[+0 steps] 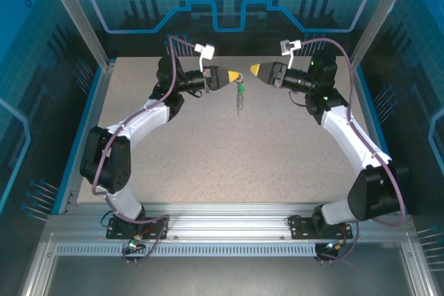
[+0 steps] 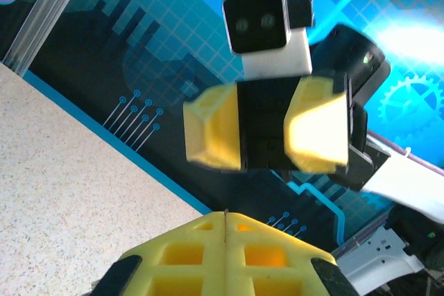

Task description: Put the keys on the keyring

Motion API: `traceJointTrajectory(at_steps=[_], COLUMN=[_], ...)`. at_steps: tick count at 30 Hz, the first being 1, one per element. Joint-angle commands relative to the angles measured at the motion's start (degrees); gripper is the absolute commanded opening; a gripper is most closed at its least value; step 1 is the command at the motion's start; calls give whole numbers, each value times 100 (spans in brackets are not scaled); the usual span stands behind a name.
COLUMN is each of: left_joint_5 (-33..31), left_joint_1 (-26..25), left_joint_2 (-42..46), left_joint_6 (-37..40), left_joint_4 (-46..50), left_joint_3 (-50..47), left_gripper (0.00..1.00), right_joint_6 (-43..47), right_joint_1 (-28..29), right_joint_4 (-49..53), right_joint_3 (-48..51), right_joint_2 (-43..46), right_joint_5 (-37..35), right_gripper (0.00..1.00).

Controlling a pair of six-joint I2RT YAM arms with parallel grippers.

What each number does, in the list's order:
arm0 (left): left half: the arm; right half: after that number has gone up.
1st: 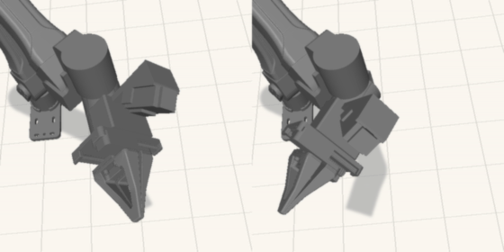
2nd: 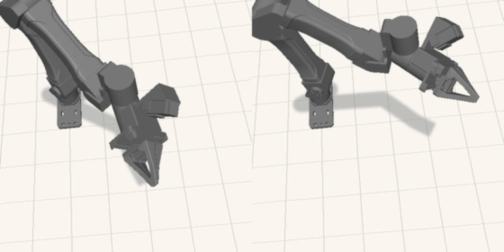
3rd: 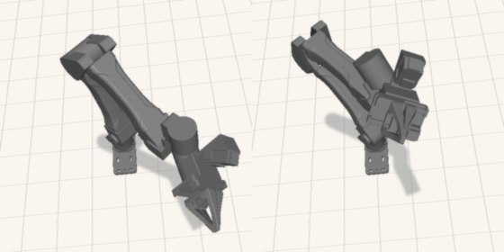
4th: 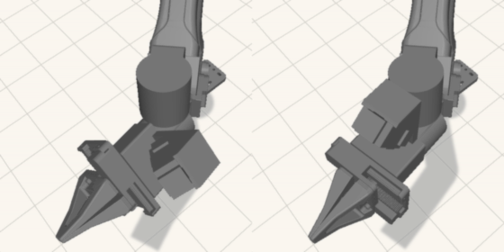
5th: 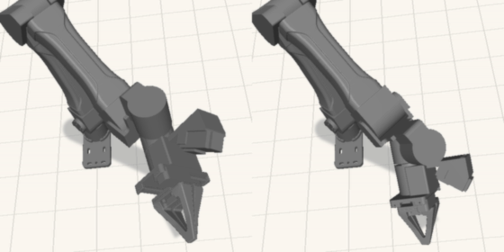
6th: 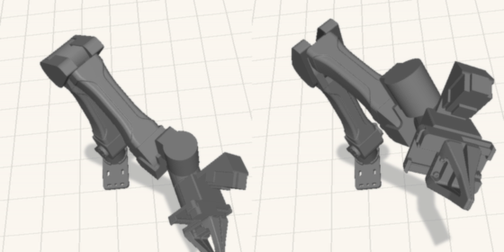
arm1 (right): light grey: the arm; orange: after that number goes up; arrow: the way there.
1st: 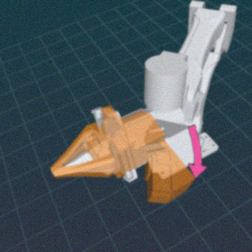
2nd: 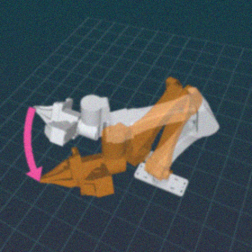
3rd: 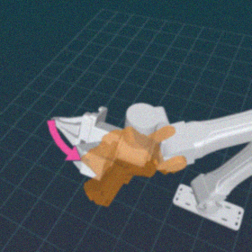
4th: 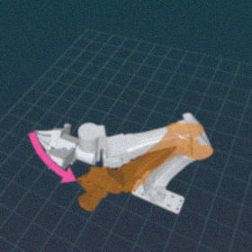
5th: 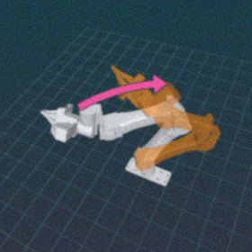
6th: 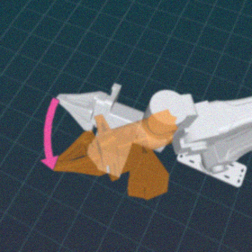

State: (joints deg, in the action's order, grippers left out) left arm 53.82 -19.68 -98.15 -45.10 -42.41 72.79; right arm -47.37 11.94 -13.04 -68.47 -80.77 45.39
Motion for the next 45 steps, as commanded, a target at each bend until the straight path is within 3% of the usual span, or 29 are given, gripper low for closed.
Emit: traceJointTrajectory(at_steps=[1,8,17,40,42,45], left_joint_5=[-233,-578,-740,-804,-826,-850], left_joint_1=[-27,-65,-136,-219,-229,-229], left_joint_2=[377,616,718,692,709,742], left_joint_6=[-74,-84,-73,8,34,75], left_joint_4=[-398,-429,-408,-260,-226,-180], left_joint_3=[-109,-374,-529,-459,-459,-456], left_gripper=[0,0,0,0,0,0], right_joint_6=[-57,414,1292,1631,1665,1700], right_joint_1=[134,793,1665,1897,1899,1899], right_joint_4=[-208,38,643,635,651,651], right_joint_3=[614,1430,1482,741,723,759], right_joint_2=[417,1210,1614,792,736,704], right_joint_5=[-657,-1911,-3457,-3538,-3522,-3468], right_gripper=[47,48,52,50,45,30])
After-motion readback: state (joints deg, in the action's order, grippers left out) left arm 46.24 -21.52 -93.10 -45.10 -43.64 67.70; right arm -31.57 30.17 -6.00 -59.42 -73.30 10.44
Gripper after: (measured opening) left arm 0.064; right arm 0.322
